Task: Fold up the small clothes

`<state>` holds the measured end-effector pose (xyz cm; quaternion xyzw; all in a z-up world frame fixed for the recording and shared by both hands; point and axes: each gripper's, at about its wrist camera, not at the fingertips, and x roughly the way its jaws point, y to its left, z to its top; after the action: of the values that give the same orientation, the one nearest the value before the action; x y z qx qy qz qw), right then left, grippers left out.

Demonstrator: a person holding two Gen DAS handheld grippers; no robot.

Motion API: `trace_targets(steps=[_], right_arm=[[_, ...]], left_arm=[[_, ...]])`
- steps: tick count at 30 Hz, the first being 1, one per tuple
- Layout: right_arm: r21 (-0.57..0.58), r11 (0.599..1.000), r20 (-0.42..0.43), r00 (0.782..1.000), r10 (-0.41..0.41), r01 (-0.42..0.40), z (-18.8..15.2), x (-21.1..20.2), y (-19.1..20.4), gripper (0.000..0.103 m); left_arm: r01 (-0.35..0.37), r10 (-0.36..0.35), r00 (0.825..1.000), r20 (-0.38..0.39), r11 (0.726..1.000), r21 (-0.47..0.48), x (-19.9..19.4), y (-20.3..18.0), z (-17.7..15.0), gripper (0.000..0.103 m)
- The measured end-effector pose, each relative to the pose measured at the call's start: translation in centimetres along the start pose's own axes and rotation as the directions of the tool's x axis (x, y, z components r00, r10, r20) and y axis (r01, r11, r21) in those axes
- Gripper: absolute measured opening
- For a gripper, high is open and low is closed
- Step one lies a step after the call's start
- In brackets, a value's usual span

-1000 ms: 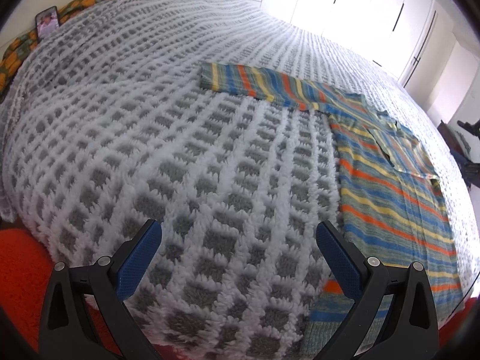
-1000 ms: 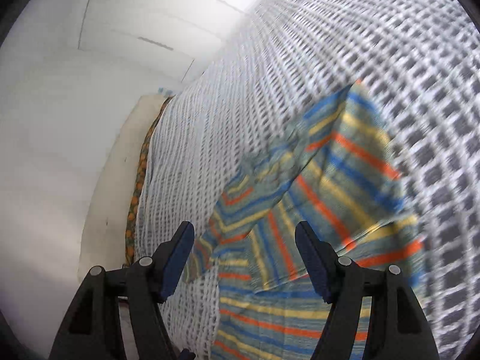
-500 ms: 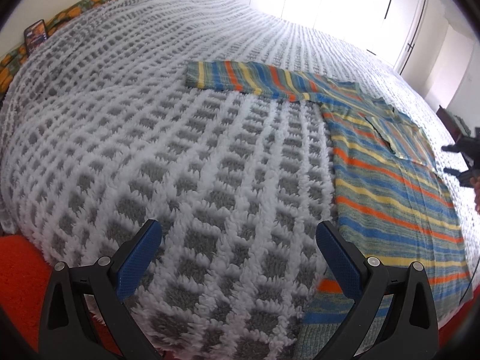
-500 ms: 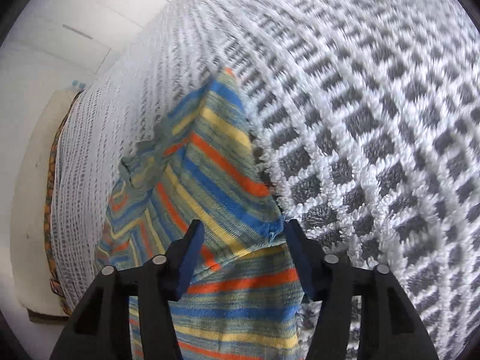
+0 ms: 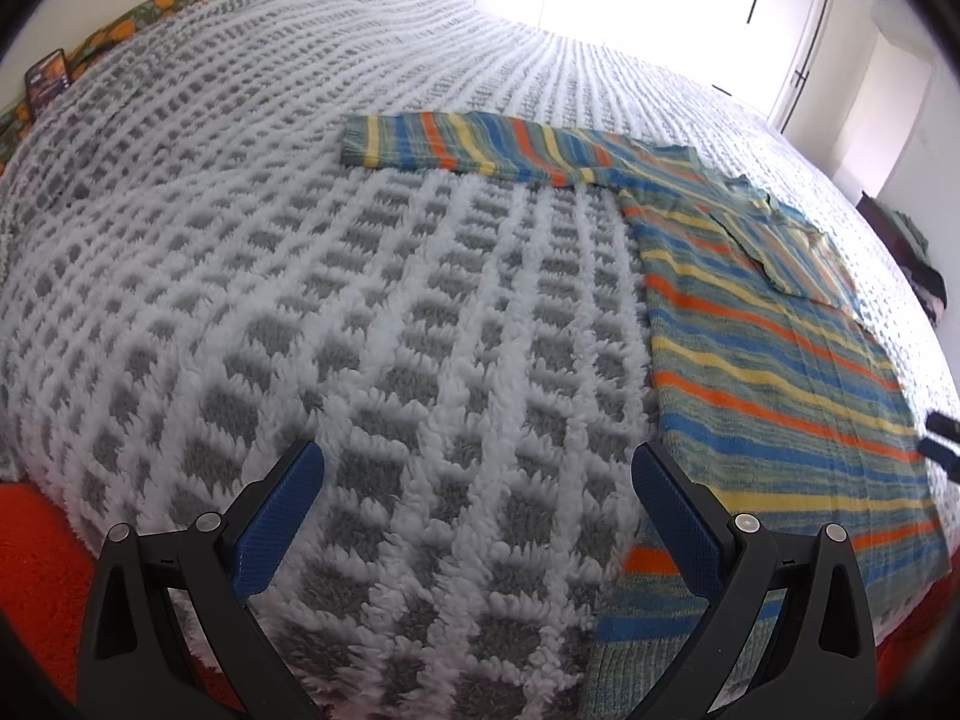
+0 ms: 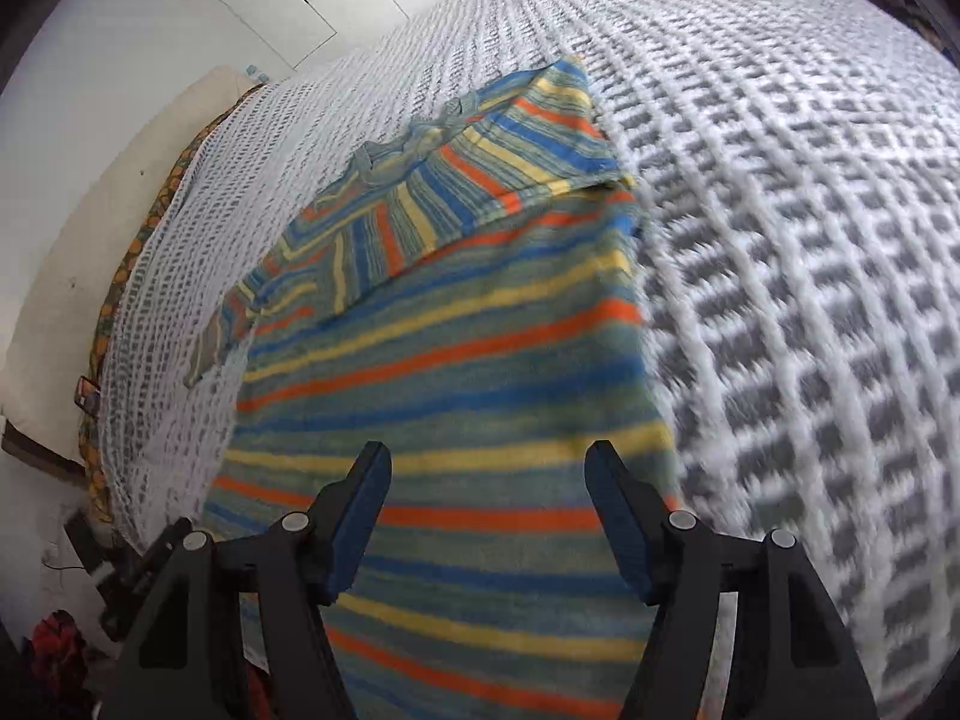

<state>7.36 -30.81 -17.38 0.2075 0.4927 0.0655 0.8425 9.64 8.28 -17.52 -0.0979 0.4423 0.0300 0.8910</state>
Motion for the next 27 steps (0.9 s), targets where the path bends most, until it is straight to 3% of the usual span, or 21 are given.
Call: trace_targets(steps=[4, 9, 15, 27], right_arm=[[-0.078, 0.996, 0.023, 0.998, -0.051, 0.053, -3.4, -2.3, 1.1, 0.069], [-0.179, 0.979, 0.037, 0.995, -0.094, 0.099, -3.9, -2.2, 3.4, 0.073], [-0.189, 0.976, -0.054, 0.991, -0.125, 0.113, -5.3, 0.8, 3.3, 0.073], [-0.251, 0.962, 0.031, 0.994, -0.102, 0.107, -5.5, -1.9, 4.8, 0.073]], left_arm=[[0.007, -0.007, 1.0, -0.026, 1.0, 0.004, 1.1, -0.5, -0.2, 0.103], [-0.007, 0.007, 0.999, -0.045, 1.0, 0.019, 2.1, -0.6, -0.7, 0.103], [-0.002, 0.004, 0.998, -0.056, 1.0, 0.031, 2.2, -0.4, -1.2, 0.103], [-0.032, 0.036, 0.997, -0.063, 0.998, 0.06, 2.6, -1.0, -1.6, 0.103]])
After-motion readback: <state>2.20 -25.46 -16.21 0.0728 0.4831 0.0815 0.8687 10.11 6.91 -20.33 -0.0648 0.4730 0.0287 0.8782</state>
